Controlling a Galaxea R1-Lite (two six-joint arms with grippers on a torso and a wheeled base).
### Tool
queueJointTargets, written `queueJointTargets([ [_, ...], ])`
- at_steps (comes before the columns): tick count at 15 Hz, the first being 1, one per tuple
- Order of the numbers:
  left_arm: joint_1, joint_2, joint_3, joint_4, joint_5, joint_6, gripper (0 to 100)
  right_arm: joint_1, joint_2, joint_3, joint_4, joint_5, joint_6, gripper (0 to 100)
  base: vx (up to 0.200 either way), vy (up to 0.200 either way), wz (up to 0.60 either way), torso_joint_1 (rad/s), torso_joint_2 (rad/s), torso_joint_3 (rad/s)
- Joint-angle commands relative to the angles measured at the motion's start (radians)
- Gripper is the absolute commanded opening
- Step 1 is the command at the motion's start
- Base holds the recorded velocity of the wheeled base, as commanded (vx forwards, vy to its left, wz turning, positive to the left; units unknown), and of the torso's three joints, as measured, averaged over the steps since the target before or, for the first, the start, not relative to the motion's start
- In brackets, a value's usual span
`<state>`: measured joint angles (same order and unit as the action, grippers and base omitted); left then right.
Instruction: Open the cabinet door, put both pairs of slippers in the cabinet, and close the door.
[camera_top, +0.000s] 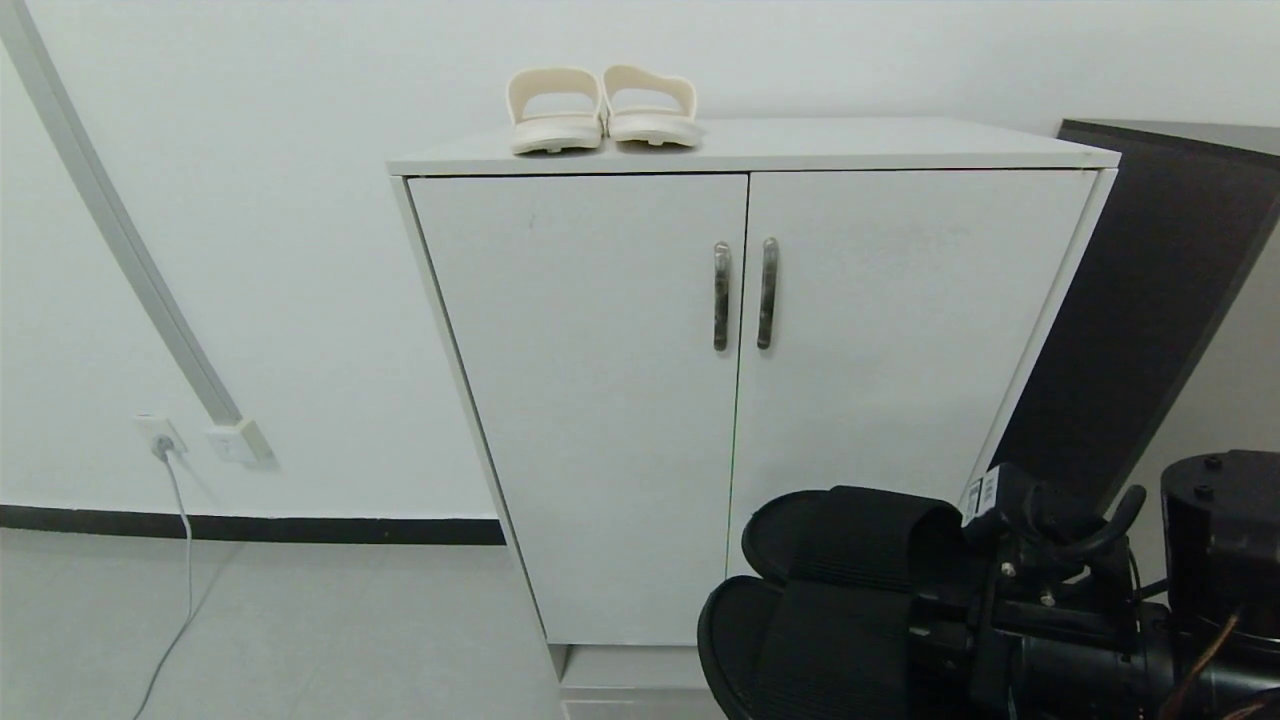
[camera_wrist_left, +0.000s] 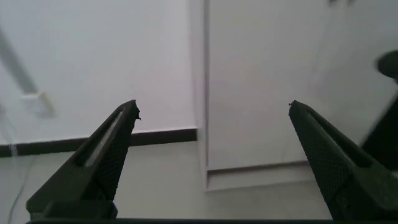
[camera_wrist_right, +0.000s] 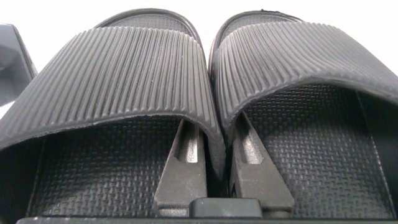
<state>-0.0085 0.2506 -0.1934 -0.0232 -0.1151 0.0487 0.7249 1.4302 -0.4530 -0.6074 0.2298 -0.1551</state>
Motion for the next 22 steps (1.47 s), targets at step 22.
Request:
queueJointTargets([
  [22, -0.651, 1.216, -0.681, -0.511, -0.337, -0.245, 100, 0.001, 0.019, 0.0, -0.021, -0.001, 0.008, 0, 0.0, 0.0, 0.0, 0.0, 0.0, 0.0],
])
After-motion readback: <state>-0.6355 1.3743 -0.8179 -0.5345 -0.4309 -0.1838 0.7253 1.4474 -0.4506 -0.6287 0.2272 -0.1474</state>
